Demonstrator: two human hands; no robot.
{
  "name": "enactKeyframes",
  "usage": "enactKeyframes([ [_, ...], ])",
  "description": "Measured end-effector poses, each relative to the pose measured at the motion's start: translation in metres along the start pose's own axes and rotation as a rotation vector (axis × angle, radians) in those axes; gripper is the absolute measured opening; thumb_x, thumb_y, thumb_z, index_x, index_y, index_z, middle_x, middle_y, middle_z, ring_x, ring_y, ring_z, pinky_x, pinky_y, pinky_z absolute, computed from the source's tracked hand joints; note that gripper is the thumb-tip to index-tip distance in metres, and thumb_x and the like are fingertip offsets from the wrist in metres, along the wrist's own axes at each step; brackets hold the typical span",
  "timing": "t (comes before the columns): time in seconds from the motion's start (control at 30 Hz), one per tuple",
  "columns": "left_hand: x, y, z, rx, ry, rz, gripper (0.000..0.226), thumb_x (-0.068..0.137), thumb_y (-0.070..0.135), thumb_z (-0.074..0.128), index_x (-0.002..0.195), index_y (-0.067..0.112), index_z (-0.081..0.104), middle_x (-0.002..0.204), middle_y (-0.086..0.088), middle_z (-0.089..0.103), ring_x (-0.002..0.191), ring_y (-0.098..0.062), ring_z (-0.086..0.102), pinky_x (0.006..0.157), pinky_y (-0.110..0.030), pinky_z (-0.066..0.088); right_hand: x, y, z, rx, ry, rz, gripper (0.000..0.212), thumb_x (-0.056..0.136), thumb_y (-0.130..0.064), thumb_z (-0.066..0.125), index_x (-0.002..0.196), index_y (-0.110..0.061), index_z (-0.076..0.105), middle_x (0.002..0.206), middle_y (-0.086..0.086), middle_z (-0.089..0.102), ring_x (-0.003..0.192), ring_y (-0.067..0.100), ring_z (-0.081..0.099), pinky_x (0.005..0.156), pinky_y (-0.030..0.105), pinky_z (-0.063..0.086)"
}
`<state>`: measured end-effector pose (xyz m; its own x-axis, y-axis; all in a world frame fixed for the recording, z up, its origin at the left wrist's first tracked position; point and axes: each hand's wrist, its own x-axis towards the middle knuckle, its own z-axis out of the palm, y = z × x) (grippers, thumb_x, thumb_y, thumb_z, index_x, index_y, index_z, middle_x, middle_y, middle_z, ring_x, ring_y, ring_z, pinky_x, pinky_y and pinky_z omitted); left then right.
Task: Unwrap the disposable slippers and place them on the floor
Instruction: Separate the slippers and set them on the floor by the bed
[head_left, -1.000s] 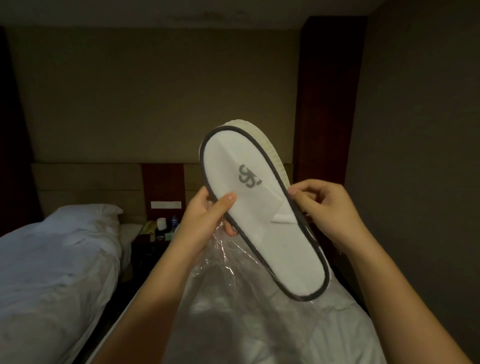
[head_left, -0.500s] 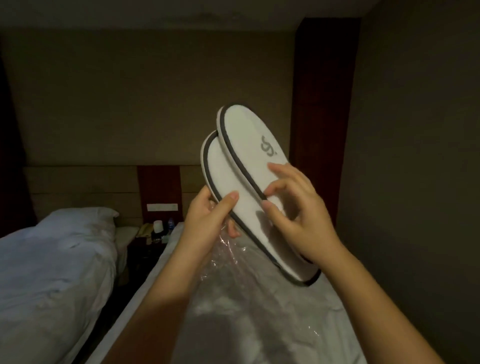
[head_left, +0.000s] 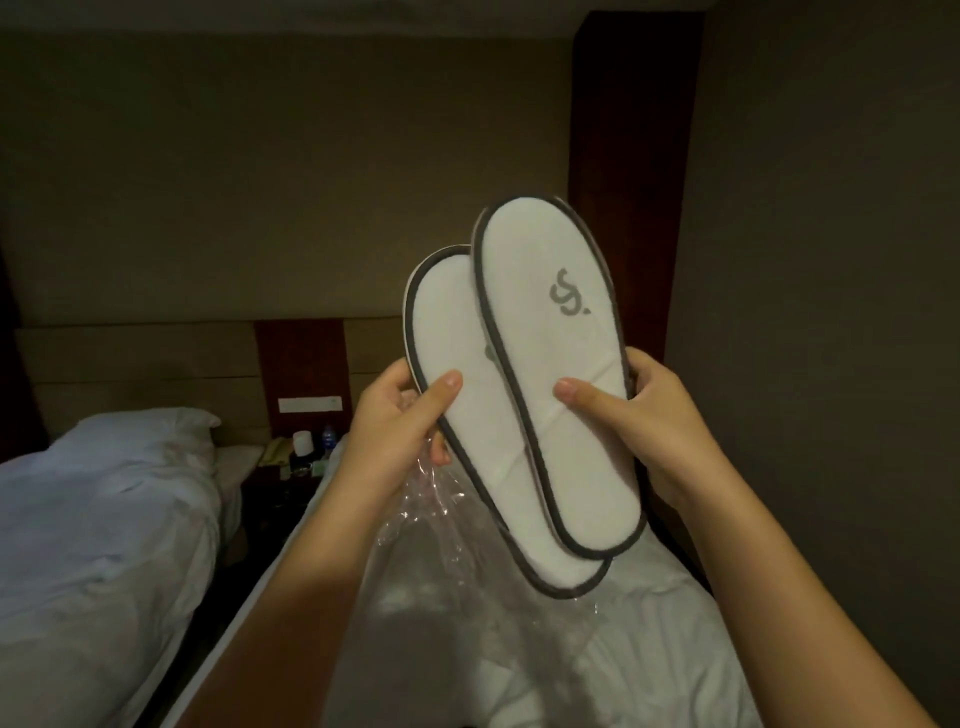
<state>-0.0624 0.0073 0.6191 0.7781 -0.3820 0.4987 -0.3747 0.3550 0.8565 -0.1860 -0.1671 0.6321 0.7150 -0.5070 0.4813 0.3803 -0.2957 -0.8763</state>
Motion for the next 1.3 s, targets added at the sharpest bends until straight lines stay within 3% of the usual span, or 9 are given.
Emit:
enactKeyframes([
  [0.1, 0.003, 0.000, 0.004, 0.001, 0.005, -0.033, 0.023, 0.088, 0.022, 0.063, 0.110, 0.013, 0.063, 0.070, -0.004, 0.069, 0.034, -0.010, 0.047, 0.039, -0.024, 0.042, -0.003, -0.003, -0.021, 0.039, 0.087, 0.007, 0.042, 0.072, -0.018, 0.080, 0.110, -0.019, 0.062, 0.099, -0.005, 0.073, 0.084, 0.008, 0.072, 0.062, 0.019, 0.056],
  [0.2, 0.004, -0.003, 0.015, -0.044, -0.022, -0.092, 0.018, 0.089, 0.021, 0.061, 0.106, 0.015, 0.064, 0.065, 0.000, 0.068, 0.033, -0.005, 0.048, 0.036, -0.021, 0.041, -0.011, -0.003, -0.048, -0.009, 0.162, 0.036, 0.046, 0.072, -0.017, 0.080, 0.114, -0.018, 0.061, 0.099, -0.003, 0.073, 0.082, 0.008, 0.073, 0.061, 0.019, 0.056],
  [0.4, 0.003, -0.025, 0.065, -0.090, -0.175, -0.173, 0.024, 0.090, 0.020, 0.060, 0.112, 0.011, 0.062, 0.073, -0.006, 0.064, 0.035, -0.003, 0.053, 0.035, -0.019, 0.040, -0.038, 0.004, -0.085, -0.100, 0.292, 0.091, 0.041, 0.072, -0.016, 0.081, 0.107, -0.022, 0.061, 0.099, -0.004, 0.073, 0.082, 0.008, 0.072, 0.061, 0.020, 0.056],
  [0.6, -0.008, -0.058, 0.129, -0.195, -0.362, -0.259, 0.023, 0.091, 0.016, 0.059, 0.112, 0.008, 0.060, 0.079, -0.008, 0.064, 0.034, -0.002, 0.051, 0.033, -0.016, 0.038, -0.077, 0.011, -0.134, -0.220, 0.488, 0.157, 0.046, 0.072, -0.016, 0.081, 0.114, -0.017, 0.061, 0.102, -0.002, 0.074, 0.086, 0.012, 0.073, 0.068, 0.025, 0.059],
  [0.8, -0.031, -0.096, 0.201, -0.242, -0.538, -0.357, 0.008, 0.089, 0.022, 0.062, 0.096, 0.019, 0.064, 0.075, -0.009, 0.064, 0.037, -0.006, 0.051, 0.035, -0.020, 0.039, -0.123, 0.010, -0.188, -0.382, 0.661, 0.227, 0.045, 0.071, -0.022, 0.082, 0.111, -0.022, 0.061, 0.102, -0.001, 0.074, 0.086, 0.015, 0.073, 0.070, 0.033, 0.060],
  [1.07, -0.110, -0.114, 0.304, -0.260, -0.697, -0.479, 0.006, 0.090, 0.021, 0.061, 0.095, 0.020, 0.062, 0.078, -0.011, 0.063, 0.037, -0.004, 0.050, 0.034, -0.018, 0.038, -0.207, 0.005, -0.277, -0.441, 0.790, 0.305, 0.043, 0.073, -0.019, 0.081, 0.111, -0.021, 0.061, 0.100, -0.002, 0.074, 0.084, 0.013, 0.073, 0.068, 0.031, 0.059],
  [1.3, -0.199, -0.135, 0.406, -0.278, -0.774, -0.574, 0.008, 0.089, 0.022, 0.060, 0.096, 0.020, 0.063, 0.074, -0.003, 0.066, 0.041, -0.006, 0.052, 0.037, -0.022, 0.042, -0.285, 0.002, -0.393, -0.449, 0.800, 0.393, 0.030, 0.087, -0.032, 0.067, 0.115, -0.022, 0.060, 0.105, -0.001, 0.073, 0.089, 0.014, 0.072, 0.071, 0.030, 0.058],
])
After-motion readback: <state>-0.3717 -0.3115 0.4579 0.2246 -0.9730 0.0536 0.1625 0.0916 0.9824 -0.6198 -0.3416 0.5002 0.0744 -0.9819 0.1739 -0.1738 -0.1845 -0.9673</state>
